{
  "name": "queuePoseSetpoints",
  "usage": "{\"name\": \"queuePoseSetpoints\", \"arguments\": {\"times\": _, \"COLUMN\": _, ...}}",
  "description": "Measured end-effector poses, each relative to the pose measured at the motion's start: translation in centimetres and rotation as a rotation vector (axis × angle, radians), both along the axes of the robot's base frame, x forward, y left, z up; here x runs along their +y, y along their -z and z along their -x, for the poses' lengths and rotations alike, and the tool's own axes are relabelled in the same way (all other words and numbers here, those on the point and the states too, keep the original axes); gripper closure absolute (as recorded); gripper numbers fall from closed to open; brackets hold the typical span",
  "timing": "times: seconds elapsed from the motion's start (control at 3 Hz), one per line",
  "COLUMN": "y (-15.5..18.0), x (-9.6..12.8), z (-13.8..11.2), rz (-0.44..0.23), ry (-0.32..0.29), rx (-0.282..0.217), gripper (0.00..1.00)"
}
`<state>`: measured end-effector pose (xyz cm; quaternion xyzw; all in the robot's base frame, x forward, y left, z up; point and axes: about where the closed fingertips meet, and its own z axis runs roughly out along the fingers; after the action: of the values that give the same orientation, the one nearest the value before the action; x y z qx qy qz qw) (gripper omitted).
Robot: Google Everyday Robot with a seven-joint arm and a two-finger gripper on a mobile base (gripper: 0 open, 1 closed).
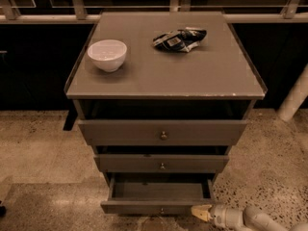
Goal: Close bottom drawer
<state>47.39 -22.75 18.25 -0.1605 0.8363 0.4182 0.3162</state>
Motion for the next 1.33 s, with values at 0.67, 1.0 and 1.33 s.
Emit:
{"name": "queuePoseSetpoints", "arguments": {"times": 0.67, "y": 1.6, "x": 0.1, "z": -1.6, "rz": -0.007, "ry": -0.004, "rx": 0.008, "gripper": 1.00}}
{"name": "queuePoseSetpoints", "arguments": {"times": 1.0, "y": 2.3, "x": 0.4, "z": -4.0, "rz": -0.015, "ry": -0.013, "rx": -0.008, "gripper": 1.00}}
{"name": "queuePoseSetpoints", "arguments": {"times": 1.33, "y": 2.3, "x": 0.5, "z": -4.0, "rz": -0.016, "ry": -0.014, "rx": -0.010, "gripper": 1.00}}
